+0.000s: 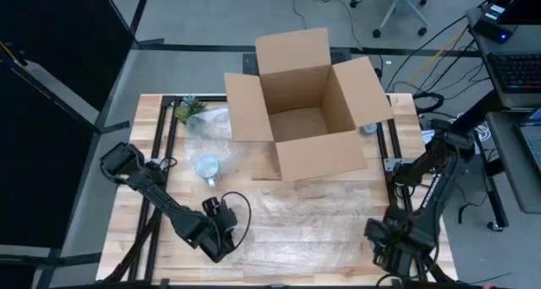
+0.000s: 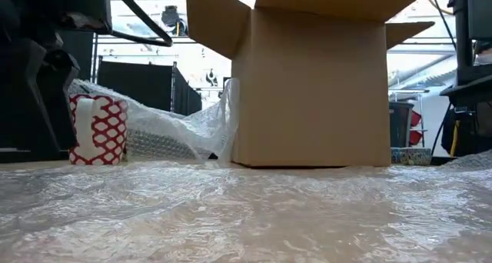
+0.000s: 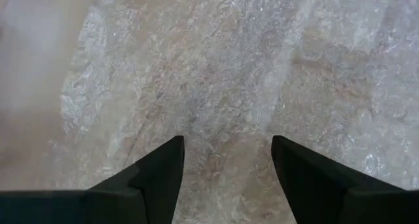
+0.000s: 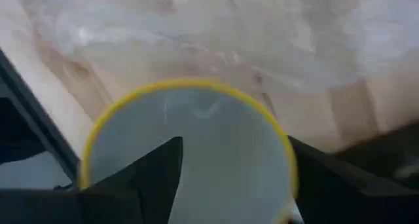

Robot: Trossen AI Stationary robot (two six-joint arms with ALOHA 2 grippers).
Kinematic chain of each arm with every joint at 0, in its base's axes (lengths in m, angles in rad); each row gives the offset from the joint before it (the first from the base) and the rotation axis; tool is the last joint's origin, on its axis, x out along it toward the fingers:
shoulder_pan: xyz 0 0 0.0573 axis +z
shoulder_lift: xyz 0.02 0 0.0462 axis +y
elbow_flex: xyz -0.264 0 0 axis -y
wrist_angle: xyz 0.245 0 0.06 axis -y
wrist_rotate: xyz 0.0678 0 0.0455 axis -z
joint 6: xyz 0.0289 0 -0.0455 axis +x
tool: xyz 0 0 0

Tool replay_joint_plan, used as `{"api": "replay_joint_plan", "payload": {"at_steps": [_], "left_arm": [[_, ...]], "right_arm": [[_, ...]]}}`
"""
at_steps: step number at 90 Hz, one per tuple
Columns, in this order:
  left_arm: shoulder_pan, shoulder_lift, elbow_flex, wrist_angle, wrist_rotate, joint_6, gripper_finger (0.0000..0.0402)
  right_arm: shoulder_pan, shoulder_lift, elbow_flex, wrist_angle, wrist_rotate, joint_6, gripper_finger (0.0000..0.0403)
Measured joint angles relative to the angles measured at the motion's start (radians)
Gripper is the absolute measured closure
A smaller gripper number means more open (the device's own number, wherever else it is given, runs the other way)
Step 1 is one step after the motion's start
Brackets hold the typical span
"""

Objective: Wrap mug
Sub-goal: Wrap the yellow mug with the bubble wrap

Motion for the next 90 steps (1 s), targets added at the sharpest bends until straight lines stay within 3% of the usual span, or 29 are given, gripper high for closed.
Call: {"api": "replay_joint_plan", "payload": {"at_steps": [12, 29, 34, 59, 90], "left_arm": [[0.0, 0.0, 0.0, -0.001, 0.0, 0.0, 0.0183], [0.0, 0.0, 0.0, 0.0, 0.0, -0.001, 0.0183], [0.0, 0.0, 0.0, 0.0, 0.0, -0.001, 0.0183], [0.002, 0.0, 0.001, -0.001, -0.001, 0.001, 0.0183], [0.002, 0.0, 0.001, -0.002, -0.001, 0.003, 0.0183]], "right_arm": [[-0.007, 0.0, -0.059, 0.049, -0.002, 0.028, 0.0209], [-0.007, -0.001, -0.066, 0.051, -0.006, -0.008, 0.0362], [-0.007, -0.003, -0.066, 0.057, -0.008, -0.022, 0.0388], [-0.007, -0.026, -0.067, 0.058, -0.007, -0.04, 0.0399], [-0.015, -0.231, 0.052, -0.015, 0.013, -0.033, 0.0401]]}}
